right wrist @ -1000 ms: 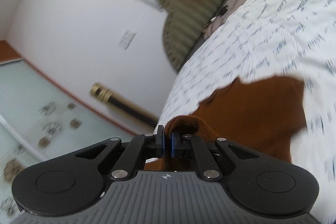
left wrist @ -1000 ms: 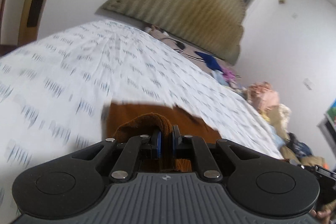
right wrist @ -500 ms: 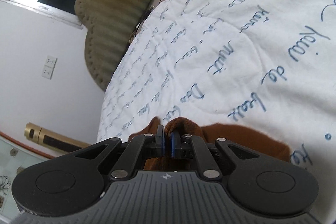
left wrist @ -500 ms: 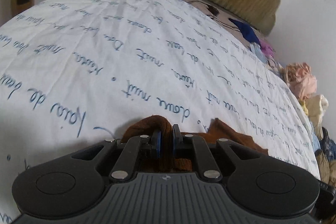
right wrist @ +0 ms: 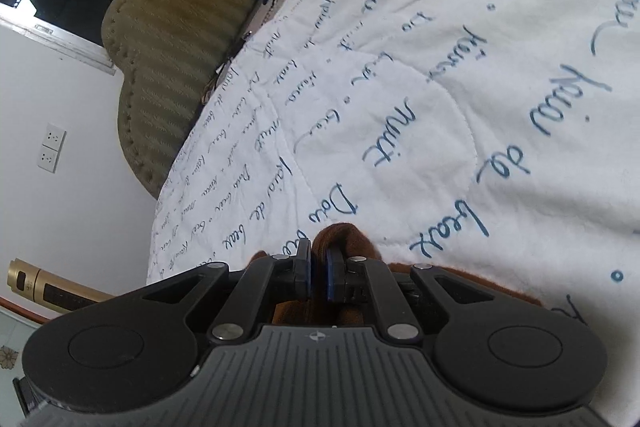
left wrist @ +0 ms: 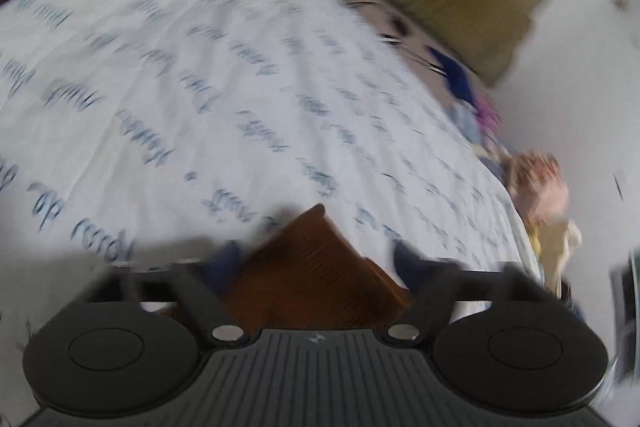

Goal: Fold small clothes
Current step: 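Lift the hem with both grippers and fold it toward the collar, then open both grippers and lay the folded hem on the sweater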

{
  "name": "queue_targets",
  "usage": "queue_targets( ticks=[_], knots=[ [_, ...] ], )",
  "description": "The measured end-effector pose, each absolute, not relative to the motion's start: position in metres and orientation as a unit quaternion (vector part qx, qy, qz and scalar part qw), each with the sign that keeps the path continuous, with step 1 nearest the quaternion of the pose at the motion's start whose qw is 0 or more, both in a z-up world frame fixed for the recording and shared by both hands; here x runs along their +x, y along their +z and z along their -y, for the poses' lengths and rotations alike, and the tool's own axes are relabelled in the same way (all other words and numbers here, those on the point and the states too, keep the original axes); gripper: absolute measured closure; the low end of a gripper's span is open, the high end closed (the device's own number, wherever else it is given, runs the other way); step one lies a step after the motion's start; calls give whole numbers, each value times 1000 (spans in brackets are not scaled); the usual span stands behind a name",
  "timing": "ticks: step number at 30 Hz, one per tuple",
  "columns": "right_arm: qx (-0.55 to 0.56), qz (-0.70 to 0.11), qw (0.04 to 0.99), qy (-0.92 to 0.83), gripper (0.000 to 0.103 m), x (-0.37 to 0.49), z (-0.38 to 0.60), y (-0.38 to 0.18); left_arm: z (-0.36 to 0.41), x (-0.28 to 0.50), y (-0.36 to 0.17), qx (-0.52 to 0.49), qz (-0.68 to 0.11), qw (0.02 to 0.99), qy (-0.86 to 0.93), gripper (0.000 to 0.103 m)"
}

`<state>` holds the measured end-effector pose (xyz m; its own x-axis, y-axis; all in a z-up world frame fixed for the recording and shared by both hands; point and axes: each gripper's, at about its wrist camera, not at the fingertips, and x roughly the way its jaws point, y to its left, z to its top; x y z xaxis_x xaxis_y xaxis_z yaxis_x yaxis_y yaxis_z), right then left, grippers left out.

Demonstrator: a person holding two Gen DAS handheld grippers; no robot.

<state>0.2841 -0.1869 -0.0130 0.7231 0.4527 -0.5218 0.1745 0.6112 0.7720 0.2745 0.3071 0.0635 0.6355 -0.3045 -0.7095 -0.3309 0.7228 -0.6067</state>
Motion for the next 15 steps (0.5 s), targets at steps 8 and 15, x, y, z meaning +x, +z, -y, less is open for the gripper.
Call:
queue_targets(
  ticks=[8, 15],
  knots=[
    [382, -327, 860, 88, 71, 277, 194, 20, -292, 242, 89, -260, -391, 883, 21, 16],
    [315, -346, 871, 151, 71, 255, 180, 39, -247, 174, 90, -177, -361, 914, -42, 16]
  ],
)
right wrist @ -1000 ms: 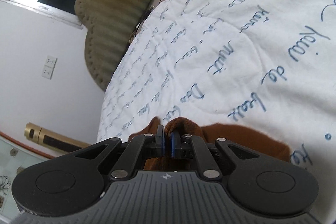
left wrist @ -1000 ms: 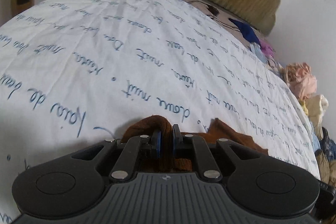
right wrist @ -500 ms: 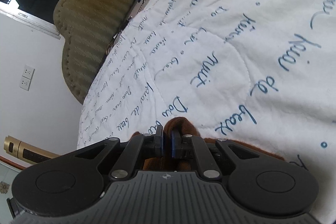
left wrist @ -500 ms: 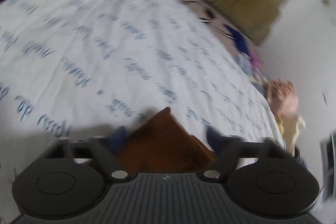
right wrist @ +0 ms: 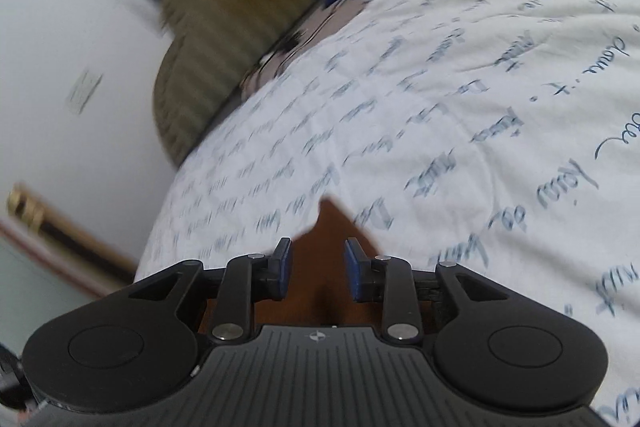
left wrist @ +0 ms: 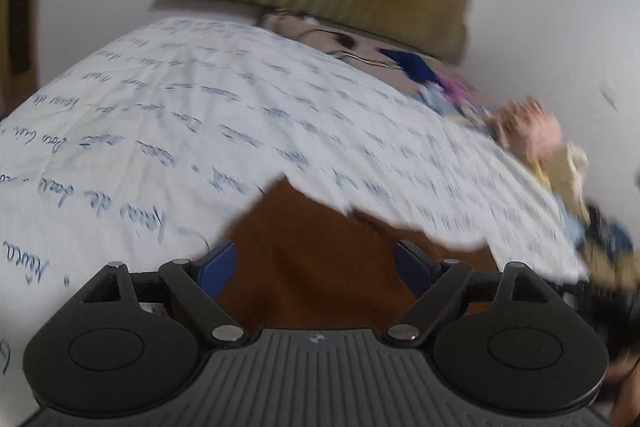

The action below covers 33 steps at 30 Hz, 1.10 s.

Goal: Fold small clothes
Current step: 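Open both grippers and lay the folded hem on the sweater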

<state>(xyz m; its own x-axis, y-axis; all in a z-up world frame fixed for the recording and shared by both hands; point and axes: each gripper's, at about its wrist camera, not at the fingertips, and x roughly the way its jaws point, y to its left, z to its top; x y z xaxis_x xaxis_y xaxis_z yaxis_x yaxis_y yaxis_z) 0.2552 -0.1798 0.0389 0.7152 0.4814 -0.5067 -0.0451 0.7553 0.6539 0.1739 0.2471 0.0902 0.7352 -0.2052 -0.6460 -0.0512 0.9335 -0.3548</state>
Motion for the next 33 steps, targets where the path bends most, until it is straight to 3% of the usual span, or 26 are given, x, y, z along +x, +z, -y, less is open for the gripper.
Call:
queue_targets(
  ticks=[5, 9, 20, 25, 33],
  knots=[
    [228, -392, 870, 195, 63, 205, 163, 38, -230, 129, 58, -114, -382, 917, -28, 16],
    [120, -423, 882, 166, 66, 160, 163, 27, -246, 100, 26, -133, -421, 897, -10, 17],
    [96, -374, 897, 215, 55, 115, 137, 58, -253, 60, 58, -185, -352, 917, -22, 16],
    [55, -421, 883, 198, 55, 106, 110, 36, -232, 66, 76, -166, -319, 933, -36, 16],
    [39, -442, 877, 183, 55, 76, 131, 29, -222, 110, 51, -138, -355, 924, -13, 16]
  ],
)
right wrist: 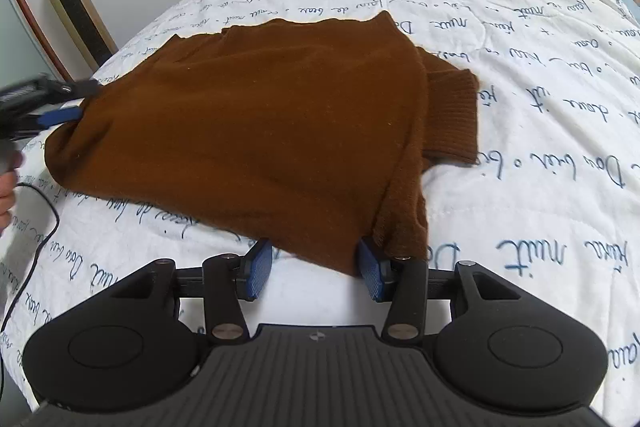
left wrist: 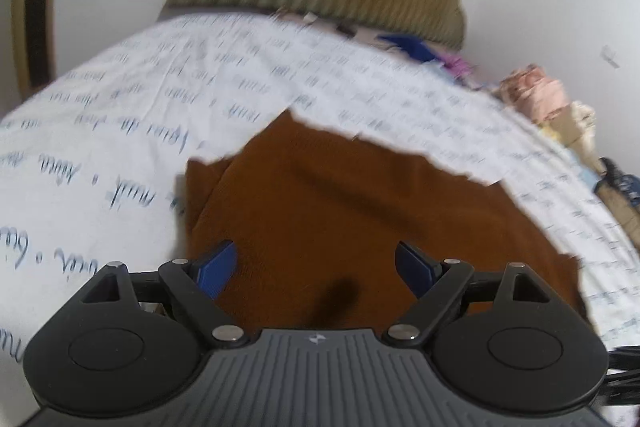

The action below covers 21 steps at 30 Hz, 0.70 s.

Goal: Fold small clothes
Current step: 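Open both grippers and lay the folded hem on the sweater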

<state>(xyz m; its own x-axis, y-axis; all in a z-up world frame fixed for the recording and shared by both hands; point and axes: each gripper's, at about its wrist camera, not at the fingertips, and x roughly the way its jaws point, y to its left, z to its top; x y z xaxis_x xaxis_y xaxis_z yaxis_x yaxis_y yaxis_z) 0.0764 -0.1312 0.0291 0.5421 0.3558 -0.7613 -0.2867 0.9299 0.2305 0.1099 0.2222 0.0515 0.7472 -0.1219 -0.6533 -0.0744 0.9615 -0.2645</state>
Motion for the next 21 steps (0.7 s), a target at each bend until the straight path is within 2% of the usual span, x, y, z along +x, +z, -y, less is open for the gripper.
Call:
queue_targets(
  ticks=[4, 6, 10, 15, 21],
  knots=[
    [65, -432, 878, 197, 51, 75, 130, 44, -225, 91, 37, -99, -360, 928, -2, 16],
    [68, -412, 882, 218, 48, 77, 119, 55, -226, 84, 25, -86, -387, 918, 19, 16],
    [72, -382, 886, 253, 47, 107, 75, 67, -229, 66, 25, -86, -362, 928, 16, 16],
    [66, -384, 884, 259, 47, 175, 4, 54, -241, 66, 26, -112, -373, 921, 10, 16],
    [57, -408, 884, 221, 46, 237, -36, 25, -243, 67, 26, -112, -377, 919, 11, 16]
  ],
)
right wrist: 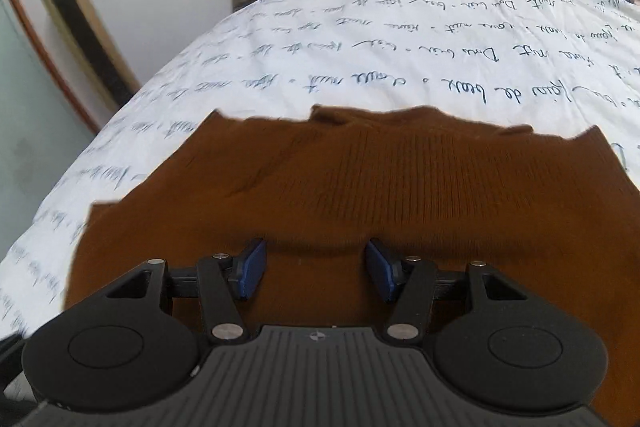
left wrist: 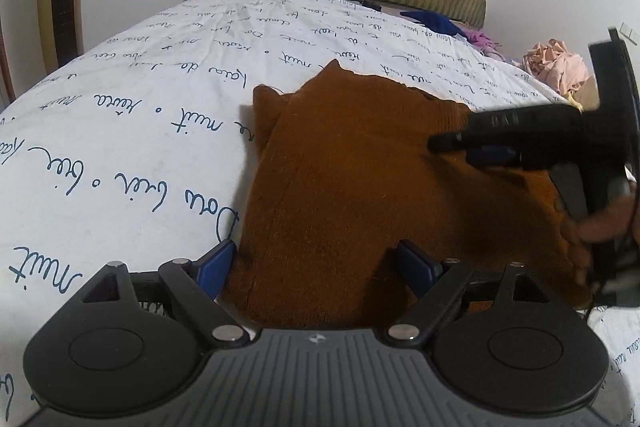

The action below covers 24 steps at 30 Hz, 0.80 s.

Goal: Fold small clothes
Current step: 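Open both grippers and lay the folded hem on the sweater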

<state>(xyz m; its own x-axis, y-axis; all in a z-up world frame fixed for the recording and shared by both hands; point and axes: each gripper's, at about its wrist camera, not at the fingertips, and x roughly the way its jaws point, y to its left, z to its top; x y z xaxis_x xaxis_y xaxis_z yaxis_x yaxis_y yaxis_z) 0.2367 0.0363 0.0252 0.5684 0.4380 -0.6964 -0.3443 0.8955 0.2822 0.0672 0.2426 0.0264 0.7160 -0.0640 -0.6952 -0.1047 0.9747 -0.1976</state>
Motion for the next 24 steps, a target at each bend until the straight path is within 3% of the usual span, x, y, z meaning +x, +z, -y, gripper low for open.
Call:
queue_targets(
  ticks=[5, 13, 24],
  knots=[
    [99, -388, 884, 243, 43, 224, -22, 41, -239, 67, 29, -103, -376, 921, 21, 16],
    [1, -362, 906, 220, 39, 133, 45, 59, -224, 56, 40, -59, -358, 931, 46, 16],
    [-61, -384, 904, 179, 33, 48, 113, 20, -206, 41, 51, -21, -351, 934, 63, 16]
  ],
)
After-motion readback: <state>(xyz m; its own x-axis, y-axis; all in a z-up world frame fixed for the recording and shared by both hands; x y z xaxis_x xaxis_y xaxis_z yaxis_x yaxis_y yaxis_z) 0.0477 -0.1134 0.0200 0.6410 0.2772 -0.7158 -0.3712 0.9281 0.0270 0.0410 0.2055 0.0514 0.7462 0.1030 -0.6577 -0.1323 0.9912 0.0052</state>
